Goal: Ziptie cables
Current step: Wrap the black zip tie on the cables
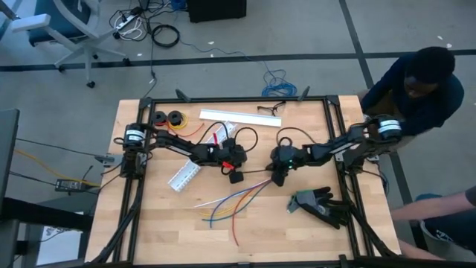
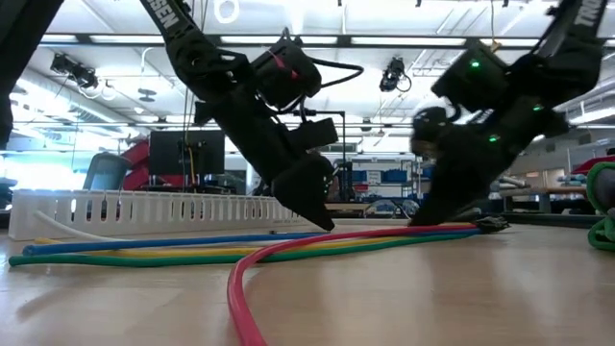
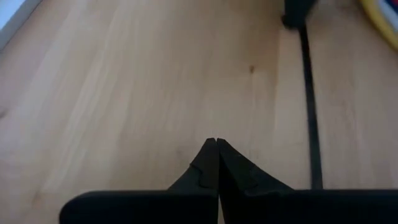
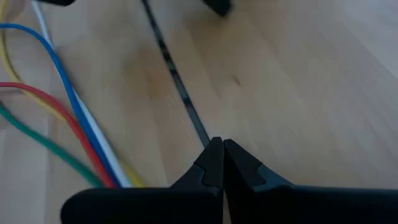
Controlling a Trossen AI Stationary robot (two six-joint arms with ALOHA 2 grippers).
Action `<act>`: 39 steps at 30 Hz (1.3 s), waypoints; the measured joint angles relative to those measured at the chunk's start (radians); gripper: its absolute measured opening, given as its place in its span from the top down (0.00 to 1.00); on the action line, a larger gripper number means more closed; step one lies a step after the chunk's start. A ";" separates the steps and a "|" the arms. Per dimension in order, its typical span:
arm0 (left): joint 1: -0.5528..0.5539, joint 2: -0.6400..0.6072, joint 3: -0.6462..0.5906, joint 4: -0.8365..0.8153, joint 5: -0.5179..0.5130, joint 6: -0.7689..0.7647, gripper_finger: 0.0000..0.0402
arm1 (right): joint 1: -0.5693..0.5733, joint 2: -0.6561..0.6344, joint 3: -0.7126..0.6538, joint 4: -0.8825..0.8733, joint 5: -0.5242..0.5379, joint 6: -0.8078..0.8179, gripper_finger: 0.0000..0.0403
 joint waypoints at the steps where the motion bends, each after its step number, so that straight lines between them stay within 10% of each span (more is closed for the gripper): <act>1: 0.000 -0.013 0.000 -0.014 -0.004 0.001 1.00 | 0.000 0.023 0.017 0.030 0.003 -0.029 1.00; 9: -0.008 -0.247 -0.151 0.049 -0.047 0.025 1.00 | -0.012 -0.013 0.088 0.154 0.051 -0.228 1.00; 21: -0.060 -0.539 -0.512 0.297 0.027 -0.085 0.99 | -0.048 0.011 0.383 -0.155 -0.015 -0.346 1.00; 39: -0.161 -0.717 -0.661 0.124 -0.128 -0.149 0.99 | 0.002 0.425 0.661 -0.121 -0.056 -0.408 0.70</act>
